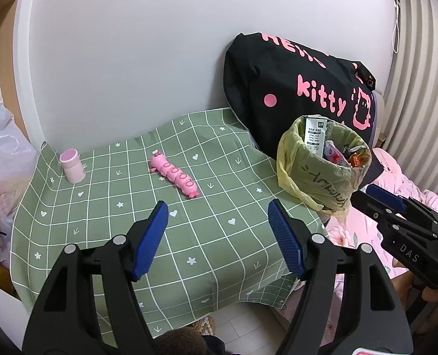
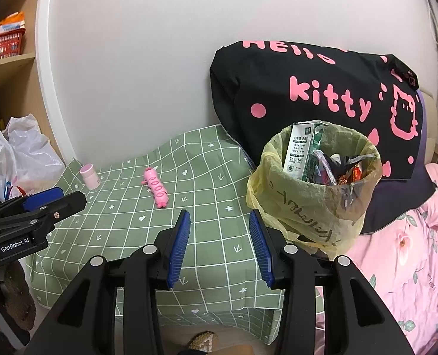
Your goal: Collect trash
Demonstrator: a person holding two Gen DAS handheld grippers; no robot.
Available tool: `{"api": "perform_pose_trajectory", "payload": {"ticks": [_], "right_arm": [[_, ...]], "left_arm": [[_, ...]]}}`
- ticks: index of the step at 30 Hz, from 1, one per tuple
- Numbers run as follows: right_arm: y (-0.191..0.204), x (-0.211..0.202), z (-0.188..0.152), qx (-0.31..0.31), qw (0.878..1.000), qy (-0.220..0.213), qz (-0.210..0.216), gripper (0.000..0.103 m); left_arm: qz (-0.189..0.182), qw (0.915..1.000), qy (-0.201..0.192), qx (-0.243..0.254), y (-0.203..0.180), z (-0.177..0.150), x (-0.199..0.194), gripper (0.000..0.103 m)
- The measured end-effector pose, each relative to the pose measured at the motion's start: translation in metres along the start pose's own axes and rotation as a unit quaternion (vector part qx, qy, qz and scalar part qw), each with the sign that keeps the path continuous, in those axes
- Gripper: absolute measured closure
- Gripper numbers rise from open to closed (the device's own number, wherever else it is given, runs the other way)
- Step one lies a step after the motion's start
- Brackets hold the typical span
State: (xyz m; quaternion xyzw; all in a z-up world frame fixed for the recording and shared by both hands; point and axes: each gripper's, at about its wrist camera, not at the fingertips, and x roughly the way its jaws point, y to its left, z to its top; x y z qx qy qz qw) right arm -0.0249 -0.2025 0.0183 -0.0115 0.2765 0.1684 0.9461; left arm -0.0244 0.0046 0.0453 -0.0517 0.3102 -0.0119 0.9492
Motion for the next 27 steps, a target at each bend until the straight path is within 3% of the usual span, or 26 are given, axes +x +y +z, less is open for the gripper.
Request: {"api": "perform_pose_trajectory", "payload": {"ticks": [27], "right_arm": [[-0.0051,-0.0032,-0.0001,0.009,1.0,-0.001,-0.013,0.064]], "left_arm": [[-0.007,1.0,0.004,0.001,-0.0055,-0.0062,0.0013,0.037]]}}
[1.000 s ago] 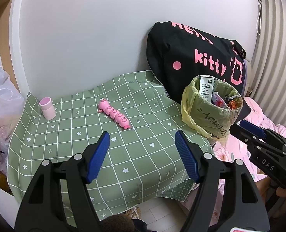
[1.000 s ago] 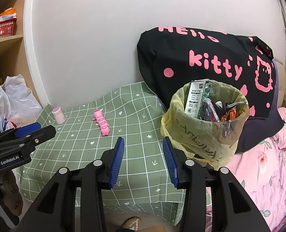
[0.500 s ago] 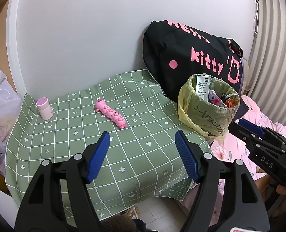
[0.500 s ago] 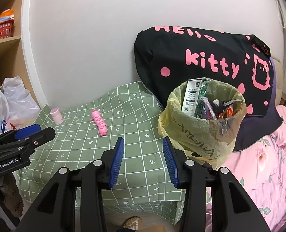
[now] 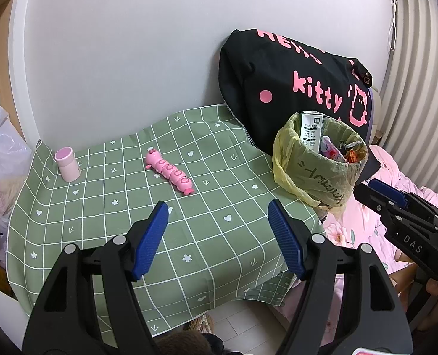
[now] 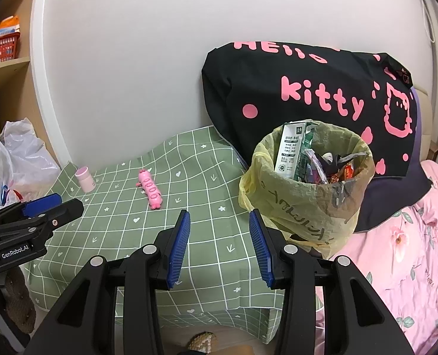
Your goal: Collect trash
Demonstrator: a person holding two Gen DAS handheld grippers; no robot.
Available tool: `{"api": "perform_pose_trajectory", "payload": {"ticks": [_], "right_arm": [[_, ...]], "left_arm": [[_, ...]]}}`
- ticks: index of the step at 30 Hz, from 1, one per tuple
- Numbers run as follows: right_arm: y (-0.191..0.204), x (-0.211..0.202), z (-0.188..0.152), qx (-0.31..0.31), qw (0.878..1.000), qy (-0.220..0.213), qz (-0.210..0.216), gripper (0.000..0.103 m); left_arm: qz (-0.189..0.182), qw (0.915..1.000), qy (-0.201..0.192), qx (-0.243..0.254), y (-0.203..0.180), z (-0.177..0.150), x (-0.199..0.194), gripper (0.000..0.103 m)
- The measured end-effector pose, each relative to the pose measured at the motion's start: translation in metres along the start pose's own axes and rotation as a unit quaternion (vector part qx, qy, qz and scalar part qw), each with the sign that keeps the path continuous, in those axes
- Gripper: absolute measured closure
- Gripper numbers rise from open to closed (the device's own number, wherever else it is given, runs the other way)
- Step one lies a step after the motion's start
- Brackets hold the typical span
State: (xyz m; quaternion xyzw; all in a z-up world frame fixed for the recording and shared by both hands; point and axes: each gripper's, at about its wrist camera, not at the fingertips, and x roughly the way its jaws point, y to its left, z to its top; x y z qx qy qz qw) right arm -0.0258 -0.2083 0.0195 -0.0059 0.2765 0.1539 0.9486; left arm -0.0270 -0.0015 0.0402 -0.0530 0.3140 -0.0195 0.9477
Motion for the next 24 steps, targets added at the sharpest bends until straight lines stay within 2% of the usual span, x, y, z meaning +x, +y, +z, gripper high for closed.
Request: {"api": "perform_pose_trajectory", "payload": {"ticks": [24], "right_arm": [[0.0,0.0003,-0.0004,0.001,1.0,-0.001,-0.001,0.064]], "left_arm": [[0.003,1.0,-0.004,-0.005,-0.0028,-0.0053,-0.0009,0.037]]}}
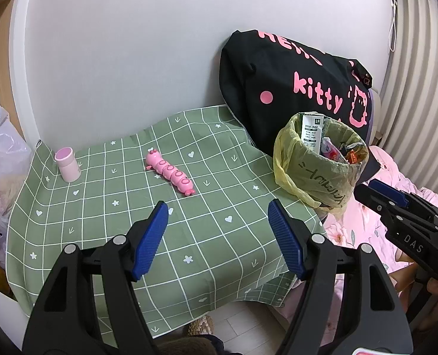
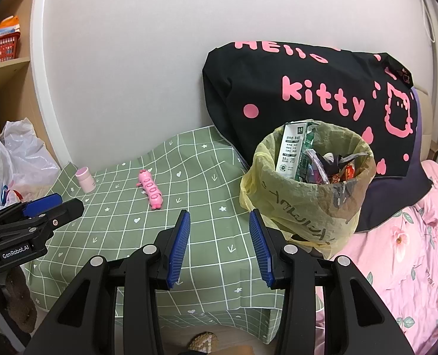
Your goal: Collect trash
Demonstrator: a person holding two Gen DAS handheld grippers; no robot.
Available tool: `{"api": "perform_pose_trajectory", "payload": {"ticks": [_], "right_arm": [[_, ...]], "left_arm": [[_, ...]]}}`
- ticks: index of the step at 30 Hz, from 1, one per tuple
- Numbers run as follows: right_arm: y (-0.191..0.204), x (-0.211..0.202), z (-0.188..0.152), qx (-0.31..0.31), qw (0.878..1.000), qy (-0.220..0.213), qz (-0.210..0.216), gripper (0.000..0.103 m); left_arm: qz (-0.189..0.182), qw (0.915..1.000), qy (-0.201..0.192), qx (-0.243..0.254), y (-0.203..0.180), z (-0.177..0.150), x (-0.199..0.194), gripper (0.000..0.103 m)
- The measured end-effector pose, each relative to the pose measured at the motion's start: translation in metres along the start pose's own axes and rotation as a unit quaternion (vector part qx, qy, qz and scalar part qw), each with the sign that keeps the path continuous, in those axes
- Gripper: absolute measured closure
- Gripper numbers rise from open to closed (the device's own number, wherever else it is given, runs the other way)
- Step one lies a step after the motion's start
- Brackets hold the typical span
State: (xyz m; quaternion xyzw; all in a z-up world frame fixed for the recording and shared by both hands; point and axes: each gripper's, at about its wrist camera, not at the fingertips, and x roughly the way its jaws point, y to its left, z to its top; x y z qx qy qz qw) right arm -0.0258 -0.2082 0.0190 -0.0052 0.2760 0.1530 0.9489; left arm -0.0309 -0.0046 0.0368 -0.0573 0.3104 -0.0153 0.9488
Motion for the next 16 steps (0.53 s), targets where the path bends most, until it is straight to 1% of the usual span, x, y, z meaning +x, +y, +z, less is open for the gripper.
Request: {"api": "perform_pose_trajectory", "payload": {"ticks": [6,10,12,13,14,15,16], "right_arm": [[0.008,0.006,0.0,-0.004,1.0,0.004,0.0,0.064],[0.011,0.022,0.001,-0.007,1.0,0.012,0.004,0.064],[0.011,0.038,0.005,-0.009,1.0,0.021,0.017,0.062],[0.013,0.048,0.007,-0.011,0.999,0.026,0.024,0.053],[0.019,0.066,0.011,-0.02,0.998,0.036,0.037,0.051],[0.024,0.079,0.014,-0.028,0.997,0.044,0.048,0.051],[0.031,0.095,0.017,-0.04,0.996,0.054,0.059,0.051]], "left_arm": [[0.003,1.0,-0.003,0.003,0.001,-0.001,0.003,0.037],[0.017,0.9997,0.006,-0.014,0.017,-0.001,0.016,0.037],[0.03,0.9978,0.028,-0.051,0.042,-0.002,0.034,0.037],[0.036,0.9962,0.041,-0.069,0.054,-0.004,0.045,0.037],[0.053,0.9922,0.061,-0.095,0.078,-0.006,0.06,0.037],[0.066,0.9895,0.071,-0.107,0.092,-0.009,0.07,0.037],[0.09,0.9854,0.082,-0.119,0.11,-0.011,0.083,0.037]]}}
